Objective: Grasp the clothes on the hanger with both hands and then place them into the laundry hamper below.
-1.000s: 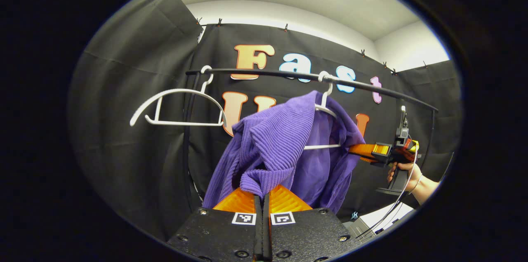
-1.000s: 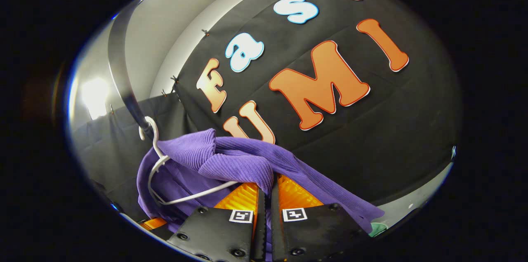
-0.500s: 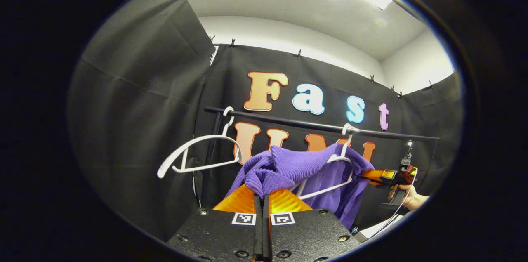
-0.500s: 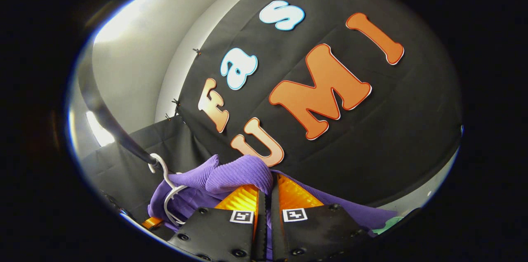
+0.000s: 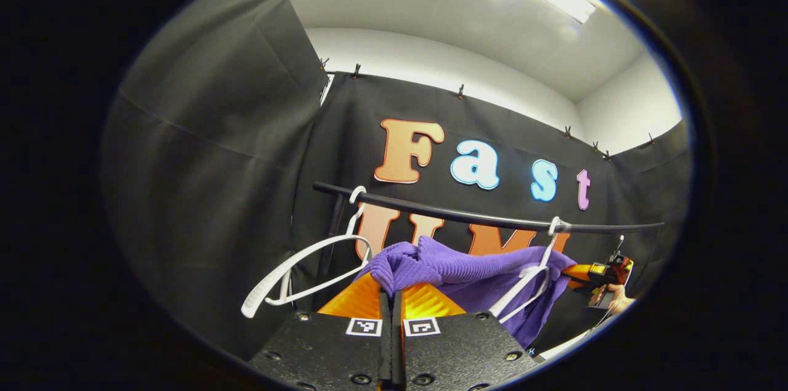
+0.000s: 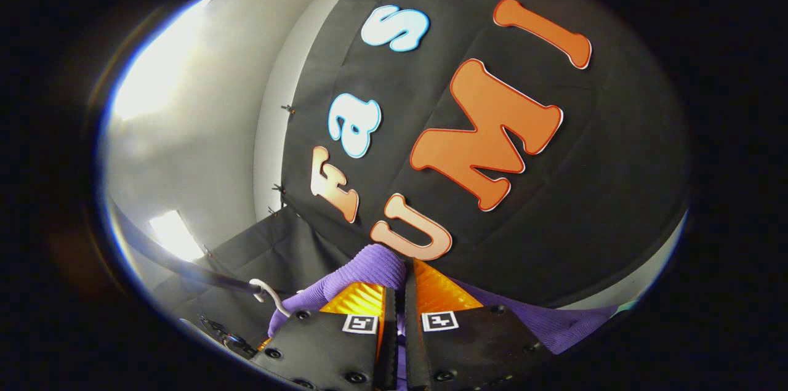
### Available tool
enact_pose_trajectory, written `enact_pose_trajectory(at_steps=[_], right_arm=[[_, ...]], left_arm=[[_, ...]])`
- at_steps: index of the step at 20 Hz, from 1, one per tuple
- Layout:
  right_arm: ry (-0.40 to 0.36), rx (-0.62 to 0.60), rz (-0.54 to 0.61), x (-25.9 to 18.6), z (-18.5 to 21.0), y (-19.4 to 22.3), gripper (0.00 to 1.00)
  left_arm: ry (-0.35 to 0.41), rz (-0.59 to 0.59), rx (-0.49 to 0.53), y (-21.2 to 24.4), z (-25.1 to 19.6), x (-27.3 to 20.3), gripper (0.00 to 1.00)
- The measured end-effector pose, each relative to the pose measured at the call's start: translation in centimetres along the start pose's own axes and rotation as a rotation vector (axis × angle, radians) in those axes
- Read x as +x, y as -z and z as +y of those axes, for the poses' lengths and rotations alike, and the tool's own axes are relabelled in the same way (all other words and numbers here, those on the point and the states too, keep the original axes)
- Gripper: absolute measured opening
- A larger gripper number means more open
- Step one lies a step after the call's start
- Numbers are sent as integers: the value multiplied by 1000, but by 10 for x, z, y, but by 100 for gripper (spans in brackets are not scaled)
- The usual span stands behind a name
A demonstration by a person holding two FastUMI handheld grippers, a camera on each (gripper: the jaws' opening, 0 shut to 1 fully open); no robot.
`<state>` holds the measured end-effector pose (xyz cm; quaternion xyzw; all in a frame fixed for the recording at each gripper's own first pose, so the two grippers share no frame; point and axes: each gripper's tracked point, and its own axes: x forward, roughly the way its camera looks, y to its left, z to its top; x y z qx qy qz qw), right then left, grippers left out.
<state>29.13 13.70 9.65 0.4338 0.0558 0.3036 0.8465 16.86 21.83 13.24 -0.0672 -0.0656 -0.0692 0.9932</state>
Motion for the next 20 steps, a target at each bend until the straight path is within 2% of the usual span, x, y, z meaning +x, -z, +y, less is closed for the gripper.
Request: enact_pose_trajectory(at_steps=[2, 6, 12, 15, 20], right_arm=[[32, -27, 7, -2, -11, 2, 12], [49, -81, -12, 10, -13, -10, 13], [192, -96, 36, 13, -69, 9, 13], [282, -130, 84, -3, -99, 31, 12], [339, -115, 96, -43, -129, 55, 12]], left_arm=[[-15, 42, -2, 16, 6, 5, 0], [-21, 107, 12, 48, 18, 17, 0], [-21, 205, -21, 104, 22, 23, 0], [-14, 264, -13, 135, 16, 18, 0], [-24, 339, -33, 176, 17, 8, 0]])
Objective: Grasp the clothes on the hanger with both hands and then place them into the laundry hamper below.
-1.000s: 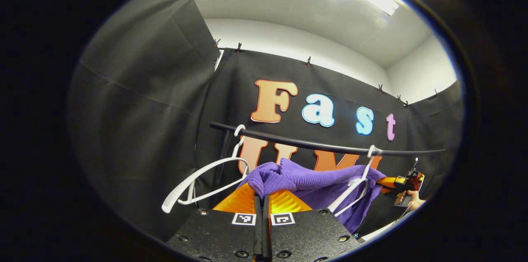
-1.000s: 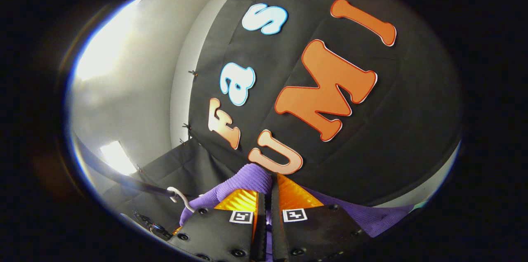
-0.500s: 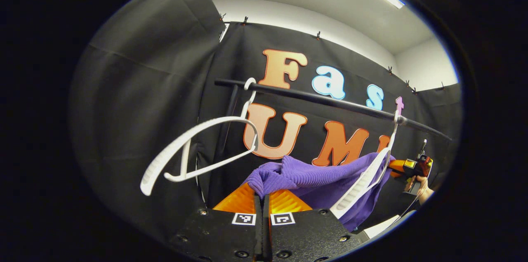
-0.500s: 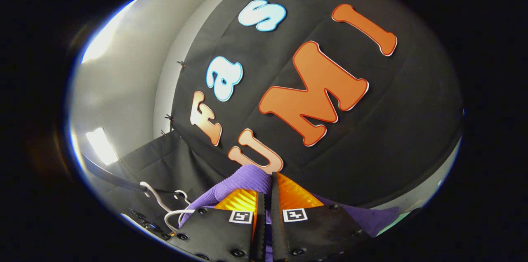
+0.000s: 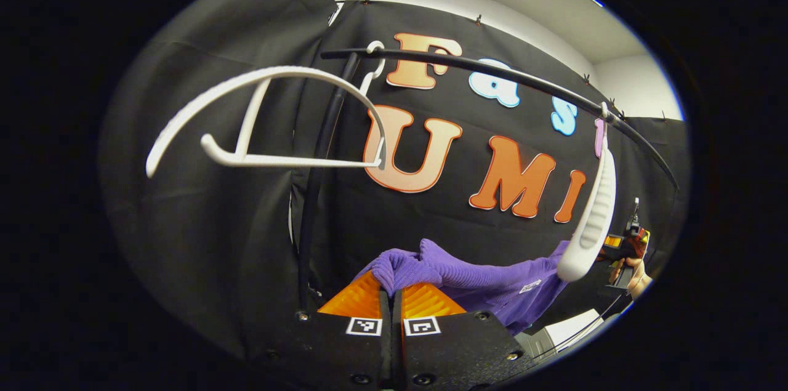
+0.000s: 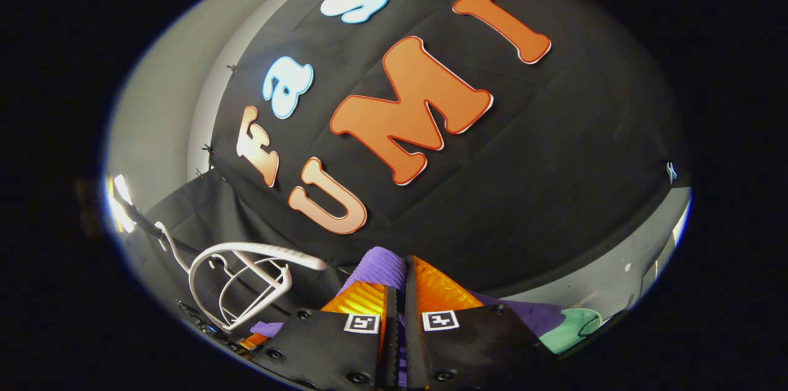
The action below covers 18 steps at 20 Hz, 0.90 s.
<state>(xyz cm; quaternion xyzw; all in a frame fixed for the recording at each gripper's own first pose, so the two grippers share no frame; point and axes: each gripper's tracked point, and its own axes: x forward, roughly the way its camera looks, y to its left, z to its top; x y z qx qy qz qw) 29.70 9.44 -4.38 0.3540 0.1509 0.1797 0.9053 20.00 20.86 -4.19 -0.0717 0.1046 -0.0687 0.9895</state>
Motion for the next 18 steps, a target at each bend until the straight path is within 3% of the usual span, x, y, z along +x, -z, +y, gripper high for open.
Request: enact_pose_trajectory(at_steps=[3, 8, 18], right_arm=[[45, 18, 23, -12, -24, 25, 12], [97, -4, 56, -39, -44, 69, 12], [145, -115, 60, -104, -34, 109, 11]], left_arm=[[-7, 54, 6, 34, -4, -5, 0], [55, 110, 34, 70, -44, -12, 0], [199, 161, 66, 102, -146, -19, 1]])
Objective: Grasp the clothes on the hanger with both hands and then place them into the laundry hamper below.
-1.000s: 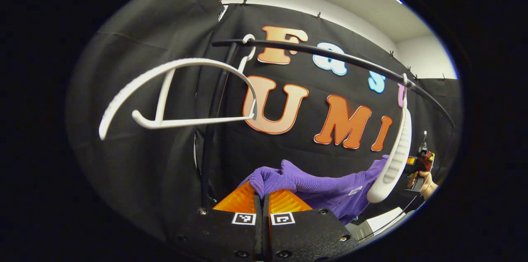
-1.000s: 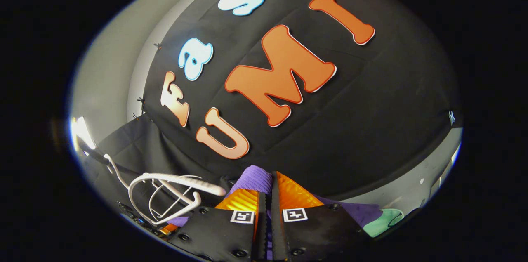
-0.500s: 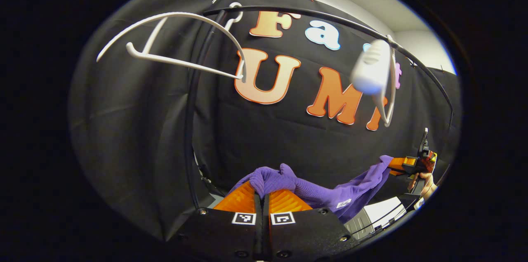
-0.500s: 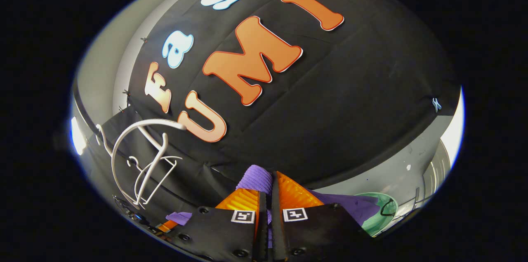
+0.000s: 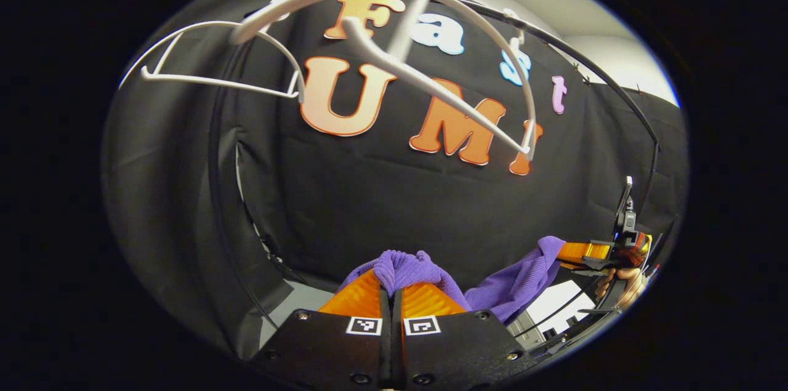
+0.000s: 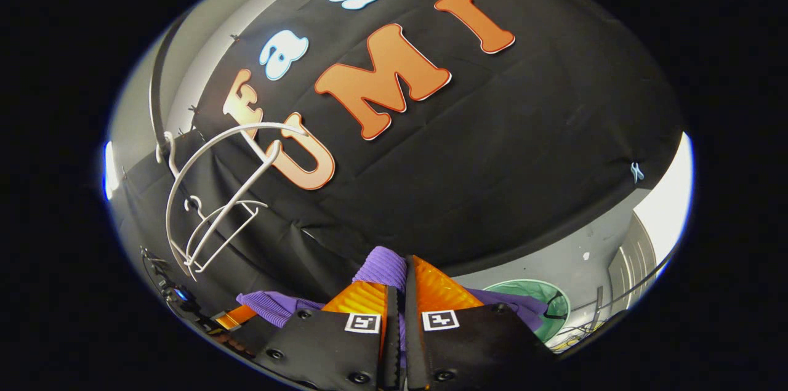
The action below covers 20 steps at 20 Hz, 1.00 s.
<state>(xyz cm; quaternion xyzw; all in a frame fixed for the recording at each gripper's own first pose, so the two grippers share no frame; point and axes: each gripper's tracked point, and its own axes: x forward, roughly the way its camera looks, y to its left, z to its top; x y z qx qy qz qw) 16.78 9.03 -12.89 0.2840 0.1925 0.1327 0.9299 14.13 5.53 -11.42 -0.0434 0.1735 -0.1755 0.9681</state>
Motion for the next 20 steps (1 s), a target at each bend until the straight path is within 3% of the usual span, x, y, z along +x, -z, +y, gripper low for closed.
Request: enact_pose_trajectory(at_steps=[9, 13, 20], right_arm=[[114, -143, 16, -31, -15, 25, 11], [126, -226, 64, -27, -23, 33, 12], [187, -268, 135, -19, -59, 64, 12]], left_arm=[[95, 27, 53, 22, -111, 25, 0], [109, 82, 47, 48, -138, 38, 0], [102, 218, 74, 99, -155, 64, 0]])
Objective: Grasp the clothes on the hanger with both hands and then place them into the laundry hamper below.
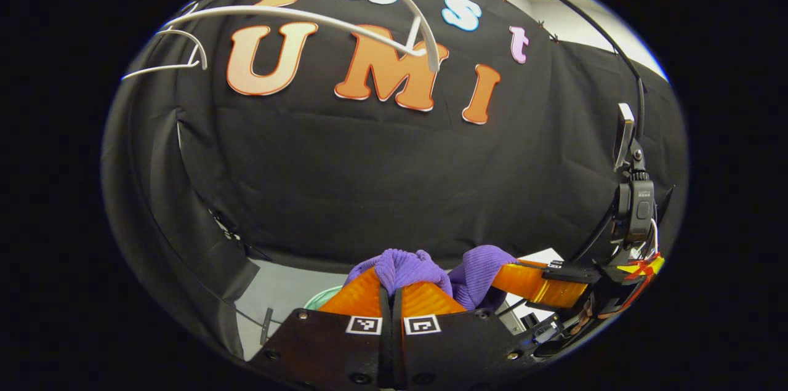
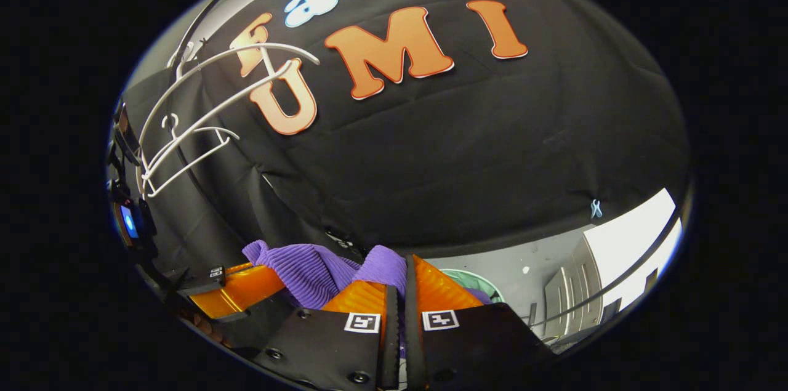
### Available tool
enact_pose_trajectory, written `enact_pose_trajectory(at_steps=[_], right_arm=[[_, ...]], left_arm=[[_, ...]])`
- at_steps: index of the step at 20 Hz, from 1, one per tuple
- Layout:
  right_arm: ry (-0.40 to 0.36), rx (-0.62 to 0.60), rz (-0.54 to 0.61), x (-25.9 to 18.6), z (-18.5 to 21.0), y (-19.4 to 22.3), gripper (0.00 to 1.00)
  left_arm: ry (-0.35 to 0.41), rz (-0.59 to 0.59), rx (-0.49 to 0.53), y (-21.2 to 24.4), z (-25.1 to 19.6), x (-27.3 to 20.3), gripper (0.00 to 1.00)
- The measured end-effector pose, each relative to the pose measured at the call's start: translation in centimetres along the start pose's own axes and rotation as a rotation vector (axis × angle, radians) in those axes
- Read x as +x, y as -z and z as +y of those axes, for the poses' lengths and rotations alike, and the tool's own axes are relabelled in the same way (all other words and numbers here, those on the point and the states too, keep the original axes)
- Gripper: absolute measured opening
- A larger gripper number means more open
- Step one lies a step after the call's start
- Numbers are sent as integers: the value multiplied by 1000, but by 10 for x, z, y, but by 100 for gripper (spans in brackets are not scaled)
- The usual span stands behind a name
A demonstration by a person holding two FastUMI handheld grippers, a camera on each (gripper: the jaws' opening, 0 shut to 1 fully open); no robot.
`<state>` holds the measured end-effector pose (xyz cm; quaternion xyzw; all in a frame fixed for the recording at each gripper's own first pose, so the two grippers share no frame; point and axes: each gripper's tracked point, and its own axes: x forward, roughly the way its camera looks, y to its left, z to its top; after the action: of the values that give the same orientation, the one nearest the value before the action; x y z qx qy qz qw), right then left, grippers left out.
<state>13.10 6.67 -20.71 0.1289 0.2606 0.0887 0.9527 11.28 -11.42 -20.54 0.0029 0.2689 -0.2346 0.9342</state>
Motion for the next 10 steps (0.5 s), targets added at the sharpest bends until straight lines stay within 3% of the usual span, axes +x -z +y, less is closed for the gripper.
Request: enact_pose_trajectory(at_steps=[10], right_arm=[[102, -2, 200, 48, -42, 77, 12]], left_arm=[[-44, 256, -15, 88, 32, 52, 0]])
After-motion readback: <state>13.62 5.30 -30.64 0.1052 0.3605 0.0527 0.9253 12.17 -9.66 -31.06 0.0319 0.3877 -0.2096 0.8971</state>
